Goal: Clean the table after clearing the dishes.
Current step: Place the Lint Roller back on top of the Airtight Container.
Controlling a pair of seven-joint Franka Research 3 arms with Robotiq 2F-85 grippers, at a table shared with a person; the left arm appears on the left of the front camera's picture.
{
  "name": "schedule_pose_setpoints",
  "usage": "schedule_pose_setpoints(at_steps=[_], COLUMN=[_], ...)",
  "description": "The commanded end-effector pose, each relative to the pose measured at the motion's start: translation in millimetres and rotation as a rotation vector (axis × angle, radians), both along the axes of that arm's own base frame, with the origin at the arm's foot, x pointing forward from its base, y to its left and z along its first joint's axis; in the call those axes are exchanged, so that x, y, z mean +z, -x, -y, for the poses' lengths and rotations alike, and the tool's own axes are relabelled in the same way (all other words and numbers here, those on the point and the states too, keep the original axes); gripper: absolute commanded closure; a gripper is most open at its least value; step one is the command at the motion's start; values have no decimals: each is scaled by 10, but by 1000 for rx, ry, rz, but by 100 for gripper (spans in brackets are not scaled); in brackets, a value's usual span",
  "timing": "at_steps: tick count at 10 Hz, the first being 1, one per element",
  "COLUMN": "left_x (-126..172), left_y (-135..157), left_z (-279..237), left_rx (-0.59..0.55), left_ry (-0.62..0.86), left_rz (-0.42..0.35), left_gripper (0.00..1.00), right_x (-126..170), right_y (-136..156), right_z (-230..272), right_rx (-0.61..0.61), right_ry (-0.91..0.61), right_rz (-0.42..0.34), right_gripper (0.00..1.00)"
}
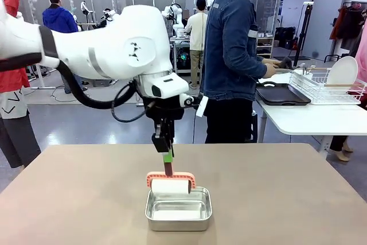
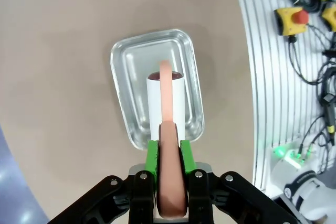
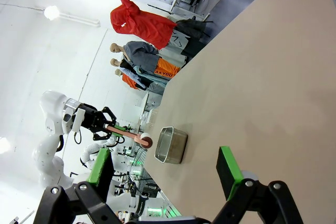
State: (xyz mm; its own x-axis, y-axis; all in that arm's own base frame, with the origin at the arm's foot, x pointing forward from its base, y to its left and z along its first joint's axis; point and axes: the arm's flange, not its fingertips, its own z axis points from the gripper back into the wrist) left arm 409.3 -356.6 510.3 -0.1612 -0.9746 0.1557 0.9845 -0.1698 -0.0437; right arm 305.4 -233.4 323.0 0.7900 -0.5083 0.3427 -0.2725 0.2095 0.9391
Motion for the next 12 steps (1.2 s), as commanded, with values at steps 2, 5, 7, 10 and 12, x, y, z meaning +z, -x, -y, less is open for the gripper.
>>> schedule_pose_setpoints(at_steps=[2, 5, 7, 10, 12], left_x=[-135, -470, -693, -927, -973], left_y=[-266, -500, -628, -771, -815], left_z=[117, 202, 231, 293, 286], left_rx=[34, 41, 67, 101, 116], left_ry=[25, 20, 21, -41, -63], left_rz=[-74, -173, -243, -300, -298], left_gripper=[79, 79, 79, 79, 63], right_x=[22, 22, 22, 22, 22], right_y=[11, 11, 11, 11, 11], right_z=[-7, -7, -7, -7, -7], right_rx=[-9, -9, -9, -9, -9], right_ry=[-9, -9, -9, -9, -9], right_rz=[14, 14, 14, 14, 14], right_gripper=[0, 0, 0, 0, 0])
